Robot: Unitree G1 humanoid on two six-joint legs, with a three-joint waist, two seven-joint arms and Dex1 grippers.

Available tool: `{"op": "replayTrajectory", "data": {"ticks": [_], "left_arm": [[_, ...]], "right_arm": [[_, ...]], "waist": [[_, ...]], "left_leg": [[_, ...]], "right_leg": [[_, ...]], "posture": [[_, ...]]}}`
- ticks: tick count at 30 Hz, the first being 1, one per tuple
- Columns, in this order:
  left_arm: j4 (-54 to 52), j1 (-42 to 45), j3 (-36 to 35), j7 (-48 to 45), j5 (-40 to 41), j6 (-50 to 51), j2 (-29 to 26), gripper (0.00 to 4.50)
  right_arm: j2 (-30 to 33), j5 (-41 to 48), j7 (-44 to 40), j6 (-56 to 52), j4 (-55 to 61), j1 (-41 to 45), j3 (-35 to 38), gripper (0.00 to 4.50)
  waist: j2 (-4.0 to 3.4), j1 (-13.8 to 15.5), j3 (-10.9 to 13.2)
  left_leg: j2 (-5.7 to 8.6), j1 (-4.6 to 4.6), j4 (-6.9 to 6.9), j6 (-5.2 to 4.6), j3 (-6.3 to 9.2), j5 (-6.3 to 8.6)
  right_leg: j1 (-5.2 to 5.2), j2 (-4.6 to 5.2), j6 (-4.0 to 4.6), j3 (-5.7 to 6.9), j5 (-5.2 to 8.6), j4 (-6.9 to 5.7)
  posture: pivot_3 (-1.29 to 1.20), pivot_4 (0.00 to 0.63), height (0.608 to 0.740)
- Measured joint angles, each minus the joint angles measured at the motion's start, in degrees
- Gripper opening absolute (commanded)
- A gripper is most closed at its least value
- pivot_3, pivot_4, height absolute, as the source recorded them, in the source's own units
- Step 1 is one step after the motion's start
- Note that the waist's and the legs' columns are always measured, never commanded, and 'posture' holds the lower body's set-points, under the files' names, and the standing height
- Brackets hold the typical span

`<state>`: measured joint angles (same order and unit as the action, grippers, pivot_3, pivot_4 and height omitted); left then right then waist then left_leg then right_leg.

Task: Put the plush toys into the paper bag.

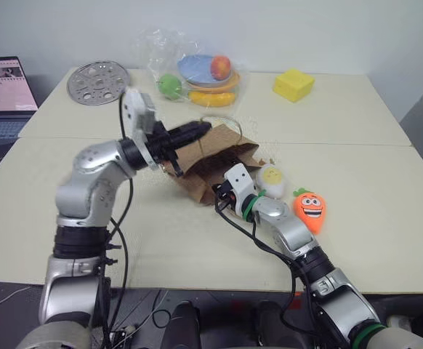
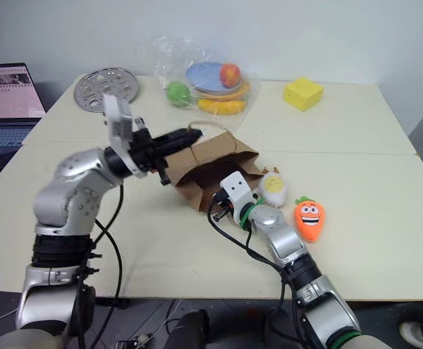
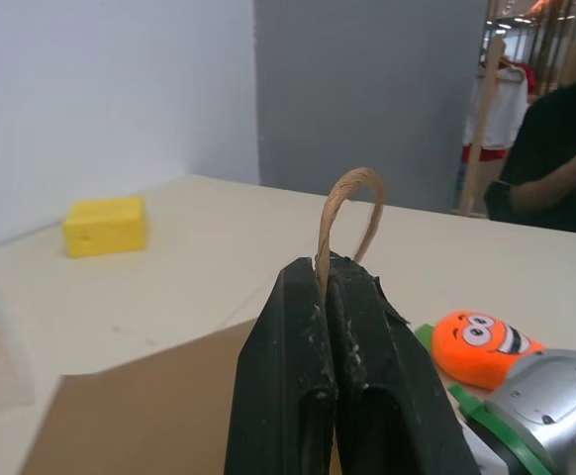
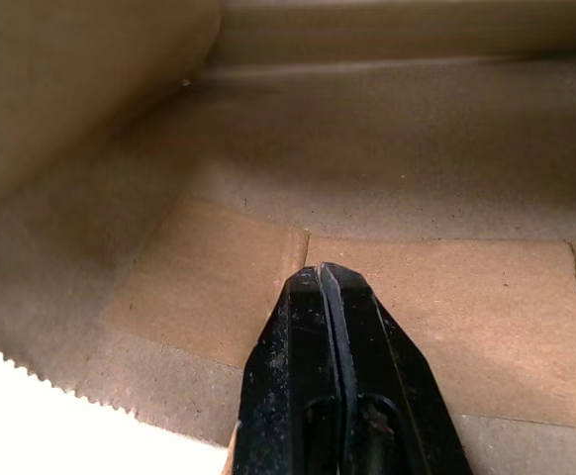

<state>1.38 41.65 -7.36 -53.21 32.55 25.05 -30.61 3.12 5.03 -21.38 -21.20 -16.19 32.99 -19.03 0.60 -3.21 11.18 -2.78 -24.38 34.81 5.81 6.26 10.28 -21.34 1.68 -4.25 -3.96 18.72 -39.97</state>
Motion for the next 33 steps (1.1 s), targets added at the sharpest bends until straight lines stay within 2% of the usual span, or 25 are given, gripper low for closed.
{"op": "replayTrajectory", "data": {"ticks": [8, 17, 31, 33], "left_arm": [[10.47, 8.68, -4.25, 6.36, -2.64, -3.93, -1.13, 0.00], [10.61, 11.51, -4.95, 7.27, -2.29, -7.38, 0.58, 0.00], [9.63, 5.92, -4.22, 5.13, -2.70, -10.19, 1.36, 0.00], [9.54, 5.91, -3.84, 4.34, -3.57, -11.43, 1.36, 0.00]], "right_arm": [[-2.70, -1.37, 0.41, -0.04, -0.79, -0.02, 1.40, 0.02], [-4.99, -1.61, 2.47, -3.30, 0.00, -0.01, 3.37, 0.02], [-5.32, 0.92, 0.92, -7.29, 6.33, -1.35, 6.07, 0.02], [-4.88, 2.77, -1.08, -9.67, 10.52, -1.52, 5.99, 0.37]], "waist": [[0.00, -0.15, 0.00], [0.00, -0.17, 0.00], [0.00, -0.16, 0.00], [-0.01, -0.15, 0.00]], "left_leg": [[0.00, 0.03, -0.06, 0.00, -0.02, 0.00], [0.00, 0.02, -0.08, 0.00, -0.02, 0.00], [0.00, 0.00, -0.10, 0.00, -0.02, 0.00], [0.00, -0.01, -0.10, 0.00, -0.03, 0.00]], "right_leg": [[-0.04, -0.01, 0.00, -0.02, 0.00, 0.00], [-0.04, 0.00, 0.00, -0.02, 0.00, 0.00], [-0.05, 0.00, 0.00, -0.03, 0.00, 0.00], [-0.06, 0.00, 0.00, -0.03, 0.00, 0.01]], "posture": [[0.00, 0.150, 0.740], [0.00, 0.150, 0.740], [0.00, 0.150, 0.740], [0.00, 0.150, 0.740]]}}
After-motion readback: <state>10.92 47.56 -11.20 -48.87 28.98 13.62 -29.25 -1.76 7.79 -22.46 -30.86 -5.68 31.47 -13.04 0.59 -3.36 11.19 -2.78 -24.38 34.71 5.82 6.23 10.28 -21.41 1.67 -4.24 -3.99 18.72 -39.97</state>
